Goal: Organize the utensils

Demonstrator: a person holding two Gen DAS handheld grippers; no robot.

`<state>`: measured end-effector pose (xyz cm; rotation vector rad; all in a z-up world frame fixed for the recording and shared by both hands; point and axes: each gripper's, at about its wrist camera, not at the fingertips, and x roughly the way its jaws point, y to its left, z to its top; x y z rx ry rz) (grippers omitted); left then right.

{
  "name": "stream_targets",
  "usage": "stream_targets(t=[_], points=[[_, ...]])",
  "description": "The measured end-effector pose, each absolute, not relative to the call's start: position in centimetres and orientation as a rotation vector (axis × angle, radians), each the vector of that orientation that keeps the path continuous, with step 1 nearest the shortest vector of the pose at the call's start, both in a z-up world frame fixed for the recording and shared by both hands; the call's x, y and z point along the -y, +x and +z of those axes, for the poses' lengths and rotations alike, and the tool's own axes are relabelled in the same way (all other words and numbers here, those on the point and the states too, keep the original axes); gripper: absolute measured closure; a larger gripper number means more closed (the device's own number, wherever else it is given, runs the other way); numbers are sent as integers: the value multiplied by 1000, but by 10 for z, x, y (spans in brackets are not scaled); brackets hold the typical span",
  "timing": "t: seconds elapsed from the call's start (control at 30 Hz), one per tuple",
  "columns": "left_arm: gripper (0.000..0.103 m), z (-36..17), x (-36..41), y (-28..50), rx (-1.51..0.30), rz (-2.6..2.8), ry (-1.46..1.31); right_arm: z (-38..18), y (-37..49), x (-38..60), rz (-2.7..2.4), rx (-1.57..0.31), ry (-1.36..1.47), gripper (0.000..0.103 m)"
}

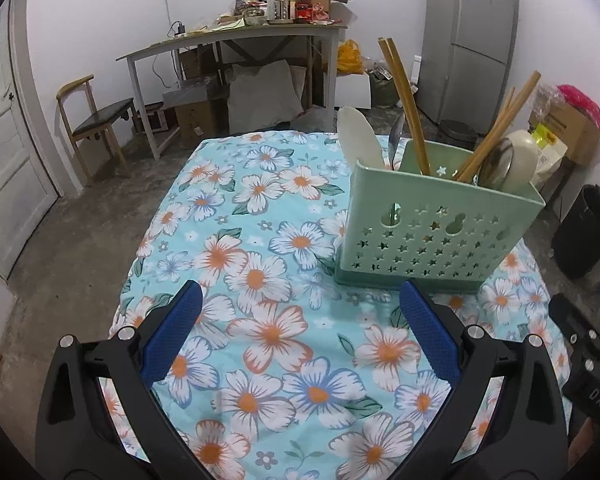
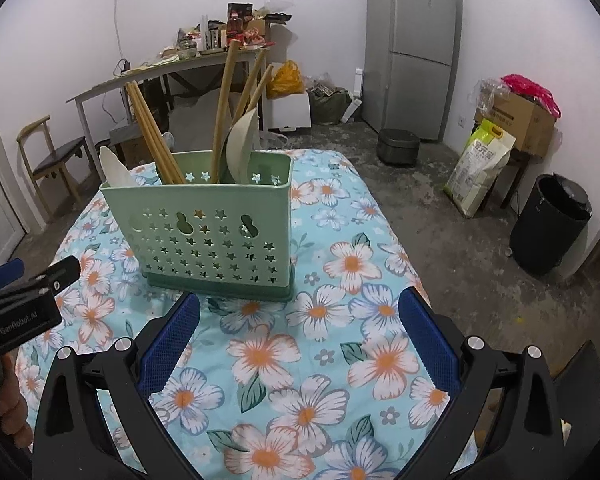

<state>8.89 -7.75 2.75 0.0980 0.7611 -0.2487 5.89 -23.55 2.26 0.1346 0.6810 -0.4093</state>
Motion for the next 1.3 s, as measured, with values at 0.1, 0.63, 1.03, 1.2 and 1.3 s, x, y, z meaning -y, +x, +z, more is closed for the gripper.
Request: stream_targets(t=[0.1,0.63,1.03,1.2,1.3], points=[[8,30,74,88,-745,-238,92,24,59,236,-413,-679,143,6],[8,42,59,90,-714,-141,91,25,60,237,-418,-681,155,6],[8,40,53,92,-724,-85,111,29,60,241,-449,-665,151,6],[8,39,51,93,-730,-81,111,28,61,241,-448,-665,151,6],[8,38,51,94,-733,-82,112,29,61,241,-446,-666,151,6]])
